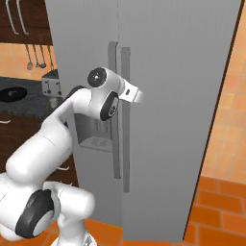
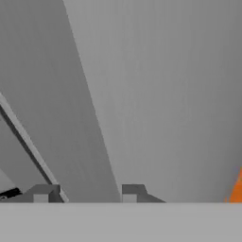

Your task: Grab a lemon wedge from the fridge and one ice cube from the ice bowl, and put them in the glass of lemonade.

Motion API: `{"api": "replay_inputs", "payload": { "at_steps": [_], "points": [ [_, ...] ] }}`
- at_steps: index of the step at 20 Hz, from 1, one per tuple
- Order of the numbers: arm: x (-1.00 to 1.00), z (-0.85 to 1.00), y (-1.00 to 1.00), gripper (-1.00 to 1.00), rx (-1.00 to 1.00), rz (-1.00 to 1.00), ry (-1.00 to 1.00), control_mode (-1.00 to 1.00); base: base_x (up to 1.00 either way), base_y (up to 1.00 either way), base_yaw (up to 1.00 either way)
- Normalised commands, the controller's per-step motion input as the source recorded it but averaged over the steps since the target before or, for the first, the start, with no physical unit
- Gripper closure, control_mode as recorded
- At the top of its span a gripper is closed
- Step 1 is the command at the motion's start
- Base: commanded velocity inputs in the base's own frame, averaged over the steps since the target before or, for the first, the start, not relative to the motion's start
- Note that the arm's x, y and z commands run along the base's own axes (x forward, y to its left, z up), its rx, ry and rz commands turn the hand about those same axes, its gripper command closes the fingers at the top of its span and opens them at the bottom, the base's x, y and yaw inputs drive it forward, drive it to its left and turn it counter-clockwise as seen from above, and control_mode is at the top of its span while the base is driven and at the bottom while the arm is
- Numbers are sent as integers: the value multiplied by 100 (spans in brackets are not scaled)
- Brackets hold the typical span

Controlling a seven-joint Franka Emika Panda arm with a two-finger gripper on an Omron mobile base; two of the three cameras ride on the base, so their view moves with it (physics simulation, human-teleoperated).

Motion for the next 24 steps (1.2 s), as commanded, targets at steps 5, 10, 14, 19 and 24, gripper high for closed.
{"api": "replay_inputs", "payload": {
  "at_steps": [5,10,14,19,24],
  "points": [
    [-100,0,-100,100,20,-13,0,-100,0,0,0],
    [-100,0,-100,100,24,-16,0,-100,0,0,0],
    [-92,0,-100,100,22,-16,0,-100,0,0,0],
    [-77,0,-90,-100,17,-19,0,-100,0,0,0],
    [-74,43,-19,-100,3,-6,-4,-100,0,0,0]
  ]
}}
